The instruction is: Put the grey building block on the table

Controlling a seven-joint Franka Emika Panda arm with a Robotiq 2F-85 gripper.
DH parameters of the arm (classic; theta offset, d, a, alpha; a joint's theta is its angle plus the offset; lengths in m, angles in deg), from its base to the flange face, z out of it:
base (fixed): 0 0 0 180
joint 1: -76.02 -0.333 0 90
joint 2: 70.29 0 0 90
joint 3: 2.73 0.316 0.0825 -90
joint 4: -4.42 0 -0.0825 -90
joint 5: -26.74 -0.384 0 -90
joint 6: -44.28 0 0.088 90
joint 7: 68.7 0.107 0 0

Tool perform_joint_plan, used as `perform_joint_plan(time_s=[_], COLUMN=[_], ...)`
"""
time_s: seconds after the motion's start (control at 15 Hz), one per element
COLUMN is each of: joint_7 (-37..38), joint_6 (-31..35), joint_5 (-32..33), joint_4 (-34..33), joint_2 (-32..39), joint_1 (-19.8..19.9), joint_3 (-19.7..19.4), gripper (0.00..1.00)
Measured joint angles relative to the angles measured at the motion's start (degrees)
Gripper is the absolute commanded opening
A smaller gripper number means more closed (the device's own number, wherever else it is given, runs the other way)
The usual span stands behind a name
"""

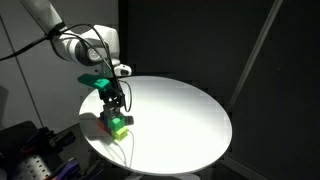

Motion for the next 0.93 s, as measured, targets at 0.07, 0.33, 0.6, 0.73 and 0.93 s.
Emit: perform_joint_plan(time_s=[0.07, 0.33, 0.6, 0.73, 0.93], joint_7=[-0.2, -1.8, -2.3, -2.5, -2.7], joint_6=[0.0, -1.1, -4.4, -6.6, -9.8], joint_5=[-0.5, -3.3, -4.6, -5.1, -6.0], joint_4=[0.0, 0.0, -0.4, -1.1, -2.8], joint_2=[-0.2, -2.3, -5.5, -6.5, -6.7], joint_1=[-0.1, -0.8, -1.8, -2.4, -3.5], joint_3=[0.1, 0.7, 1.2, 1.5, 2.0], gripper=[0.24, 0.24, 0.24, 0.24, 0.24])
